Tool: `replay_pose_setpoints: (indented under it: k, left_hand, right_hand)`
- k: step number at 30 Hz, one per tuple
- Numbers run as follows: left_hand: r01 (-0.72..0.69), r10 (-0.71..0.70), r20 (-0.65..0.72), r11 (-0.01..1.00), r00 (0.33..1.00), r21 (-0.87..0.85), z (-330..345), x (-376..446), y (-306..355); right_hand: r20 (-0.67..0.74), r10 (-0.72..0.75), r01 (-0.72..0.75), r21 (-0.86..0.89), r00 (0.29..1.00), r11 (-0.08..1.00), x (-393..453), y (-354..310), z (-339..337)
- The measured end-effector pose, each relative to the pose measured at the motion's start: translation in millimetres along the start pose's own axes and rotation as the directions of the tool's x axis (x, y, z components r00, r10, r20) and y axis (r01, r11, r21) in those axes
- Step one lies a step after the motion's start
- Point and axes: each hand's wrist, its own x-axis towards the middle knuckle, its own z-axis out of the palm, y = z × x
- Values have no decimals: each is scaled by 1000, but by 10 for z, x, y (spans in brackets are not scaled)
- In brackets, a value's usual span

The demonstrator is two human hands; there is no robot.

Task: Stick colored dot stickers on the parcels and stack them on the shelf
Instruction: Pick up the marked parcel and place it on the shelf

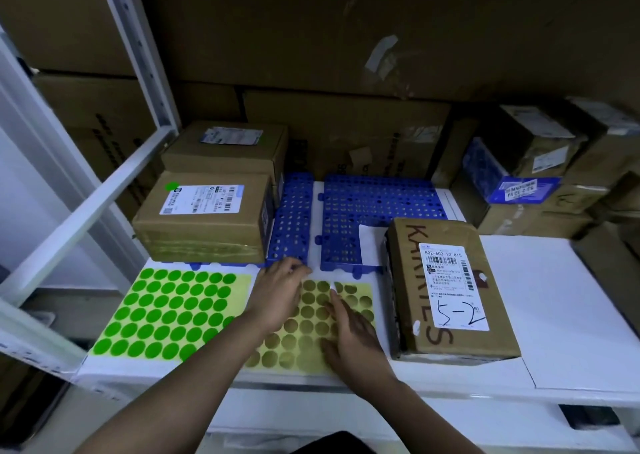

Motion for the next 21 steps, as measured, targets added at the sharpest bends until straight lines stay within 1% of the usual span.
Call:
replay_pose_setpoints:
  k: [2, 4, 6, 7, 8, 10, 11, 13, 15, 17, 19, 21]
  left_hand:
    - [11, -15, -88, 999, 996, -51, 33, -33, 13]
    - [33, -53, -143, 990, 988, -141, -4, -81, 77]
    - [63, -116, -207, 967, 972, -245, -71, -111, 213]
    - [78, -158, -236, 945, 959, -317, -113, -135, 270]
    - [88, -202, -257, 914, 945, -395, -162, -155, 336]
    - [110, -292, -252, 826, 923, -553, -254, -176, 508]
    - [111, -319, -238, 779, 917, -617, -289, -175, 616]
    - [94, -330, -204, 700, 922, -708, -352, -176, 829]
    - [70, -300, -175, 659, 938, -749, -386, -175, 1034]
    - [62, -259, -142, 645, 955, -761, -383, -172, 1197]
    - [58, -221, -116, 651, 968, -757, -344, -170, 1339]
    - [67, -201, -92, 666, 975, -743, -272, -173, 1470]
  right_hand:
    - [-2, 15, -15, 41, 1000, 999, 22, -21, -18]
    - [-27, 2, 1, 115, 1000, 993, 24, -59, -51]
    - [-114, 8, 16, 208, 993, 978, -23, -92, -135]
    - [-180, 7, 35, 231, 984, 972, -39, -129, -181]
    - [-270, -6, 69, 225, 963, 972, -54, -173, -242]
    - [-449, -29, 132, 200, 893, 971, -87, -217, -409]
    - [-512, -27, 152, 204, 859, 967, -114, -215, -516]
    - [-572, 3, 162, 237, 820, 958, -180, -177, -731]
    - [-572, 69, 135, 306, 818, 943, -270, -68, -928]
    - [-536, 160, 71, 384, 829, 920, -355, 76, -1101]
    - [-462, 262, -17, 469, 847, 883, -417, 276, -1233]
    - [-352, 359, -134, 527, 865, 839, -461, 462, -1329]
